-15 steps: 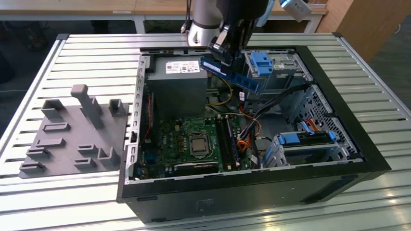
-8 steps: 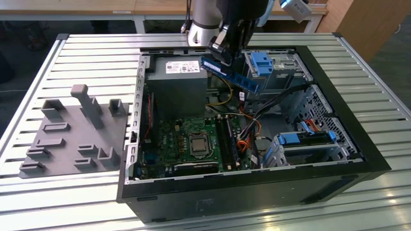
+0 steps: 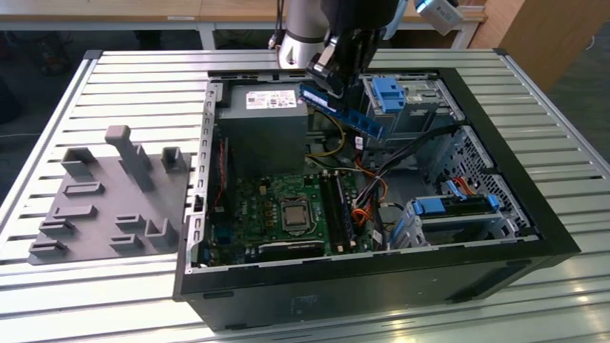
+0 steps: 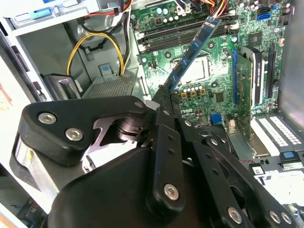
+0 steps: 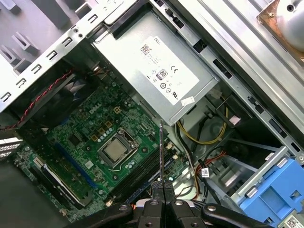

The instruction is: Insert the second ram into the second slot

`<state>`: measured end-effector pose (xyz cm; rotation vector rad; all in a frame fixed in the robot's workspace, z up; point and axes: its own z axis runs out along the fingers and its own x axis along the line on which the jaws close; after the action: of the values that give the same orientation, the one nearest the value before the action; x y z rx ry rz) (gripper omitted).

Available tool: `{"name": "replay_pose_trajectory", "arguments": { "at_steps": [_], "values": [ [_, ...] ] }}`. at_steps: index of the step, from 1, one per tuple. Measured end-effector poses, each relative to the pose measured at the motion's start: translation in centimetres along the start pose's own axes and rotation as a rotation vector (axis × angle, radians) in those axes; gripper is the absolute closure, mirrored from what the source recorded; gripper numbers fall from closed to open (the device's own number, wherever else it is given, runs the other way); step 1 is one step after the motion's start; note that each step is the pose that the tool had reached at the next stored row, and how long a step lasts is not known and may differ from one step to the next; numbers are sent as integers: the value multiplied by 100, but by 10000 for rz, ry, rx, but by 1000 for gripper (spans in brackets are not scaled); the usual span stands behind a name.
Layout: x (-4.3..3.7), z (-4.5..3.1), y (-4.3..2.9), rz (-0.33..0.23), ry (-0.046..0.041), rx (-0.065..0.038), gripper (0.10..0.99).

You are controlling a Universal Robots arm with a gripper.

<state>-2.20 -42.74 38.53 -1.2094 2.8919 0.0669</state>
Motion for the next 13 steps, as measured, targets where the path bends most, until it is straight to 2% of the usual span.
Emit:
{"name": "replay_pose_trajectory", "arguments": {
  "at_steps": [7, 13],
  "values": [
    [0, 0, 0, 273, -10, 6, 969],
    [0, 13, 0, 1318, -43, 35, 969]
  ]
}}
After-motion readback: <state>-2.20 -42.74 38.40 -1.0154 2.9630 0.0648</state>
